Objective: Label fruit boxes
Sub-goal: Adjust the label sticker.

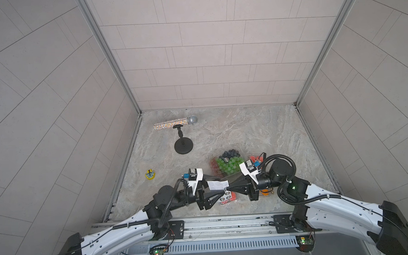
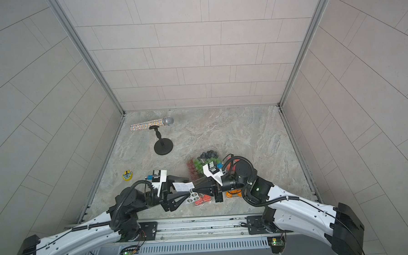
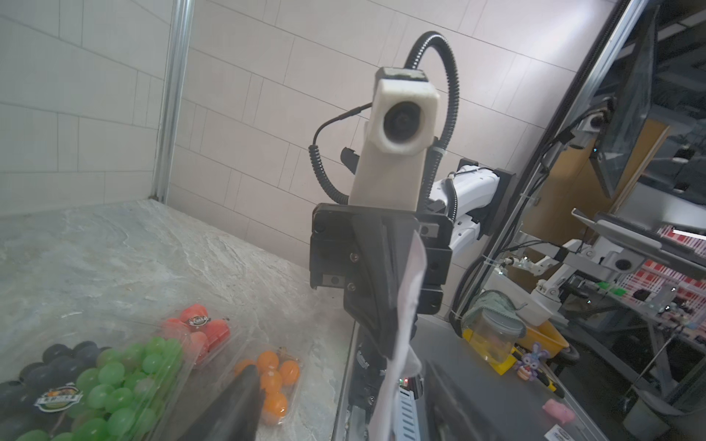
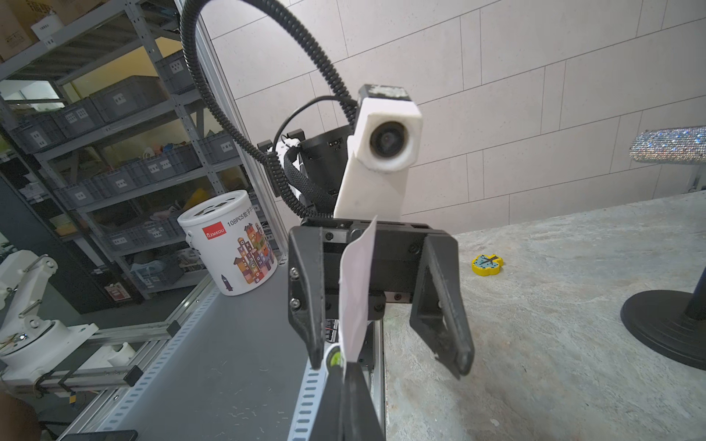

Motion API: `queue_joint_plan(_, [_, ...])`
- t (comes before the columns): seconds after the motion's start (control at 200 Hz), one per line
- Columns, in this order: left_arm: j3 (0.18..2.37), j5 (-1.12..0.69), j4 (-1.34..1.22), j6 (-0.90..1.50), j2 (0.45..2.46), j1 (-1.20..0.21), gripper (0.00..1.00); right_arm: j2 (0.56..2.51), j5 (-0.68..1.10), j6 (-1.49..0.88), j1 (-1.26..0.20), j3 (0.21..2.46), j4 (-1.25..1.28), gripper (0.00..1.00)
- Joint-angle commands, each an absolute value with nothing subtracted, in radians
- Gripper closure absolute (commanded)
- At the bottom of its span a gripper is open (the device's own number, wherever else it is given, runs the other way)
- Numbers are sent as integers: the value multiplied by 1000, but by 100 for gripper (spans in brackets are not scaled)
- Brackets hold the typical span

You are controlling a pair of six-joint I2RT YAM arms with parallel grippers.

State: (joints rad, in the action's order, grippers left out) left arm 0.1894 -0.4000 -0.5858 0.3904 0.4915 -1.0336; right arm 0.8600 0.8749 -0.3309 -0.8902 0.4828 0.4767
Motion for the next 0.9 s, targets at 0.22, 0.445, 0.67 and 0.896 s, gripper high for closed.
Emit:
queue_joint_plan(0.22, [177,-365,-505,340,375,-1032,38,871,904,-331,-891,479,501,100])
queue_joint_plan(0.445, [181,-413,-561,346,430,-1032,64,878,911,-334,-892,479,511,100])
queue_joint_plan(0.67, [176,-447,-592,359,448,-1033,79,878,902,-327,-891,480,501,100])
queue_joint_plan(0.896, [171,-481,-609,361,448,-1032,73,878,892,-322,-892,480,497,100])
